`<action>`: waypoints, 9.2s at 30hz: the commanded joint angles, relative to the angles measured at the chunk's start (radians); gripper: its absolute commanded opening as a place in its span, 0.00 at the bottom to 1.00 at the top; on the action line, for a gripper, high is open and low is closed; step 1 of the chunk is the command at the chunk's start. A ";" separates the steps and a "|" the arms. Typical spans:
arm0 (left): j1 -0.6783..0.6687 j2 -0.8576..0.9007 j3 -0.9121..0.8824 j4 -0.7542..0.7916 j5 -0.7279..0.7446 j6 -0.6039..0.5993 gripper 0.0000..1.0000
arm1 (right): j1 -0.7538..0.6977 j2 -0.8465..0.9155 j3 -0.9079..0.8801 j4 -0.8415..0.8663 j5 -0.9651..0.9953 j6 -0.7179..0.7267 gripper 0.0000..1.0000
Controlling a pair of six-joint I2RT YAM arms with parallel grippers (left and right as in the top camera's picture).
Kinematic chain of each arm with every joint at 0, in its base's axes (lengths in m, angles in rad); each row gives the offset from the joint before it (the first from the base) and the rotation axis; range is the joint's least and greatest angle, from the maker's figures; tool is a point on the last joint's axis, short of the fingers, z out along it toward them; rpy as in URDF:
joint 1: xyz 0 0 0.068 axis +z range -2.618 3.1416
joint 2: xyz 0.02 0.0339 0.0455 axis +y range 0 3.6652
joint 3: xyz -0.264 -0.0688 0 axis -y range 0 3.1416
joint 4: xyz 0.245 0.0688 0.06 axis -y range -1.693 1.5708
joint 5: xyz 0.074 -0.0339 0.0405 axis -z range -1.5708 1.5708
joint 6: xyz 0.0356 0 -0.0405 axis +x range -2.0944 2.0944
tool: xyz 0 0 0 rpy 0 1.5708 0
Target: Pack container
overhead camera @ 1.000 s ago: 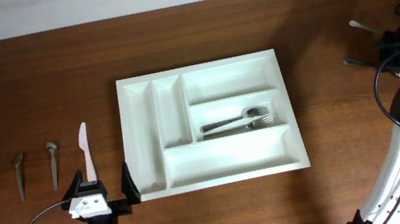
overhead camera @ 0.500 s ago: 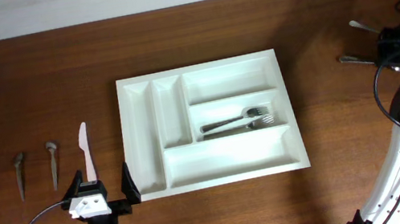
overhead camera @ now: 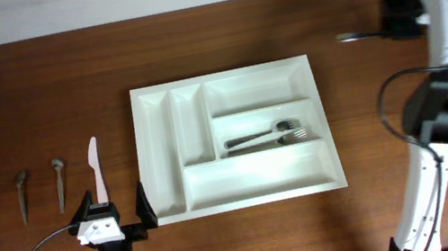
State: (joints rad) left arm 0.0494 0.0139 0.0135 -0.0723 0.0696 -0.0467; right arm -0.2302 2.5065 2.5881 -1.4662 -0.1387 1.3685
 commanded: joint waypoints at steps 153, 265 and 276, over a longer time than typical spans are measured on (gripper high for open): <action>0.006 -0.008 -0.005 -0.004 -0.011 -0.006 0.99 | -0.287 0.087 -0.051 0.371 0.166 -0.002 0.04; 0.006 -0.008 -0.005 -0.004 -0.011 -0.006 0.99 | -0.230 0.088 -0.365 0.396 0.218 -0.240 0.06; 0.006 -0.008 -0.005 -0.004 -0.011 -0.006 0.99 | -0.231 0.086 -0.109 0.468 0.196 -0.398 0.05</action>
State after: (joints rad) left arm 0.0490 0.0135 0.0135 -0.0723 0.0696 -0.0463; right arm -0.4595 2.5900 2.3596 -1.0084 0.0586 1.0782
